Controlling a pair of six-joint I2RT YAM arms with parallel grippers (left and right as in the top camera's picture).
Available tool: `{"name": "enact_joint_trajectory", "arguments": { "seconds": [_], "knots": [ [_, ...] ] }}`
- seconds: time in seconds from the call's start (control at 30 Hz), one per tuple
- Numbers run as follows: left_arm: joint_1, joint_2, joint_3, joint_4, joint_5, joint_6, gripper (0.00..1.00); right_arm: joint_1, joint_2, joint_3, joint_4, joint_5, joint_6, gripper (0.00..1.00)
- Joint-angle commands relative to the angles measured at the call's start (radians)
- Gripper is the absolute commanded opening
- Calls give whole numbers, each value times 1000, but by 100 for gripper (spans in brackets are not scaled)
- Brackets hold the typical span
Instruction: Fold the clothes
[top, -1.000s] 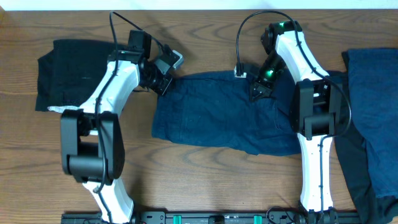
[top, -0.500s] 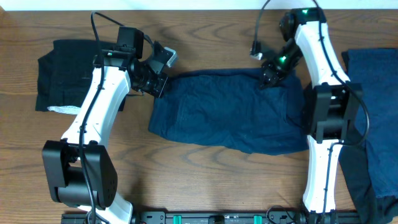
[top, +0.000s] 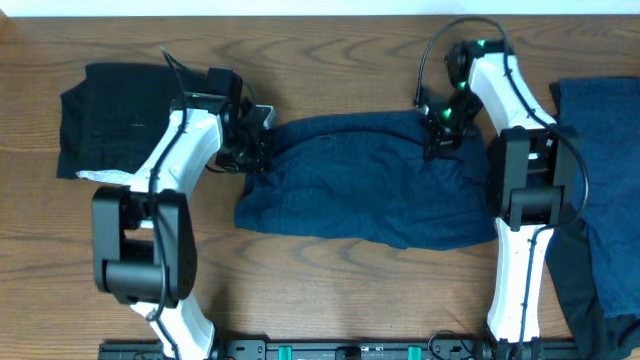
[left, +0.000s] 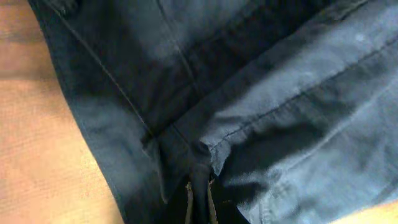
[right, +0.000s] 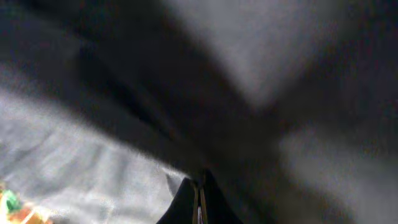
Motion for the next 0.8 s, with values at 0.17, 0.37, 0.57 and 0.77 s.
{"name": "enact_joint_trajectory", "arguments": {
  "seconds": [0.17, 0.37, 0.57, 0.77],
  "knots": [
    [6, 132, -6, 138, -95, -32, 6, 8, -18, -195, 281, 83, 48, 1],
    [6, 247, -6, 274, -143, -32, 6, 6, -18, -256, 453, 145, 98, 1],
    [6, 333, -6, 461, -171, -31, 6, 7, -18, -279, 610, 145, 98, 1],
    [6, 338, 1, 579, -223, -24, 6, 2, -18, -279, 749, 145, 106, 1]
  ]
}}
